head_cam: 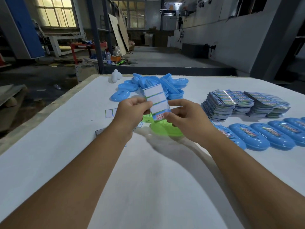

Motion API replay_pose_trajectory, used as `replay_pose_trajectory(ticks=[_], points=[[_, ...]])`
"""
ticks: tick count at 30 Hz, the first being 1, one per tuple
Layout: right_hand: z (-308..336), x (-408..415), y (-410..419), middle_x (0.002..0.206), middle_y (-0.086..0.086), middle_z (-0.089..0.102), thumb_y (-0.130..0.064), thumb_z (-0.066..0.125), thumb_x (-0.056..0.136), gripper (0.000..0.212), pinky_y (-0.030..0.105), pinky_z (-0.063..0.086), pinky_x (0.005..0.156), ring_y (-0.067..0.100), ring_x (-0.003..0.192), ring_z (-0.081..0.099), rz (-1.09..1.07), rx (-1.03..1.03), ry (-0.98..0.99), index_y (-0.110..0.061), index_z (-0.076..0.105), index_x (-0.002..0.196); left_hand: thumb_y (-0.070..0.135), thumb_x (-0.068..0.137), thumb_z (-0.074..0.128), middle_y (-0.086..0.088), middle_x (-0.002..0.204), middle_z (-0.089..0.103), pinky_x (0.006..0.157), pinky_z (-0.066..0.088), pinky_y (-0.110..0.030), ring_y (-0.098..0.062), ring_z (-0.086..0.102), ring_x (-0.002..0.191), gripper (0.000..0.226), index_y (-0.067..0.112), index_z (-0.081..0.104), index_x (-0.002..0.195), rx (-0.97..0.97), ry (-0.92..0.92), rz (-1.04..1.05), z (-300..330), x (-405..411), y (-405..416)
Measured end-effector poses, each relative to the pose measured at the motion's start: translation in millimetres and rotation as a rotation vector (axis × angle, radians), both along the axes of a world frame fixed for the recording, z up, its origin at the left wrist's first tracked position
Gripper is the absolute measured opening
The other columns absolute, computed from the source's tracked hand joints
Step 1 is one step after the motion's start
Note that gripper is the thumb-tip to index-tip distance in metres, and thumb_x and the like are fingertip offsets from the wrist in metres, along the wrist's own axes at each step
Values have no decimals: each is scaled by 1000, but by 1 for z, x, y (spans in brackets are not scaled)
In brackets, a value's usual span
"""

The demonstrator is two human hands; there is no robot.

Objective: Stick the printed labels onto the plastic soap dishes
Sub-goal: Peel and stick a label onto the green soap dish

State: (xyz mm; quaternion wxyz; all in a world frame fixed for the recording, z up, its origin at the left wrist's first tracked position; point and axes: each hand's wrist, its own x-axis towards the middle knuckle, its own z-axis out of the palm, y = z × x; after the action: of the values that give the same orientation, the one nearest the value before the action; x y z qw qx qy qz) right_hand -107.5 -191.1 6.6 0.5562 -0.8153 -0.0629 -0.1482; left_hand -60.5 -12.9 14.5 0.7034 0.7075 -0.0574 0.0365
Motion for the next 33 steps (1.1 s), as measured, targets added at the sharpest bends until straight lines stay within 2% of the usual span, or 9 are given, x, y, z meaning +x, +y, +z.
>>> replay_pose_trajectory(ticks=[3,6,8,11,18,26,29,31,33], points=[[4,0,-1,73,0,76,-10,74,89,21,20,53,60,6,62,66,-39,79,-17,-26,68,102,18,85,75,9,75,75,48,43,-8,-2,65,65,5,23,74,86,38,-3,-13,2,-3,-1],[8,-1,-4,70,-3,75,-7,73,89,23,17,52,56,5,60,66,-79,185,-12,-19,68,108,16,82,76,4,83,77,49,42,-8,-4,68,69,20,24,72,100,87,-1,-48,5,-8,-3],[9,-2,-4,71,-3,76,-7,73,89,24,18,52,56,6,60,67,-78,229,7,-18,68,110,10,80,76,3,77,77,47,41,-8,-4,68,66,26,23,70,102,122,-24,-60,5,-11,-6],[10,-3,-4,72,-4,76,-8,73,90,23,18,53,56,5,61,67,-72,222,23,-23,68,106,5,80,73,9,65,73,46,39,-7,1,65,58,28,21,67,103,156,-59,-77,6,-15,-8],[12,-4,-5,72,-5,77,-8,73,90,23,17,53,55,5,60,67,-80,206,22,-28,67,101,1,81,73,9,60,71,46,40,-7,2,63,55,28,16,66,104,123,-78,-83,9,-18,-8],[8,-1,-5,76,-3,77,-13,76,87,28,21,54,57,4,61,67,-140,177,27,-17,68,114,1,80,73,6,65,74,47,43,-10,0,65,54,31,17,60,102,113,-88,-98,6,-20,-7],[3,2,-6,82,-8,71,-29,82,81,21,24,52,63,3,61,61,-286,-85,-62,-27,66,92,1,79,74,5,67,73,51,46,-13,-5,63,55,31,19,57,98,107,-119,-115,3,-18,-7],[2,2,-5,74,-12,69,-37,83,78,20,18,43,57,0,57,56,-308,-205,-107,-26,66,76,5,80,75,7,67,71,54,46,-13,-6,59,57,30,22,55,94,140,-158,-112,1,-16,-8],[1,1,-3,67,-16,69,-39,82,78,20,12,39,51,-2,53,56,-258,-226,-113,-25,71,69,9,80,76,7,69,72,59,47,-14,-7,59,61,30,24,53,92,171,-195,-115,-1,-15,-9]])
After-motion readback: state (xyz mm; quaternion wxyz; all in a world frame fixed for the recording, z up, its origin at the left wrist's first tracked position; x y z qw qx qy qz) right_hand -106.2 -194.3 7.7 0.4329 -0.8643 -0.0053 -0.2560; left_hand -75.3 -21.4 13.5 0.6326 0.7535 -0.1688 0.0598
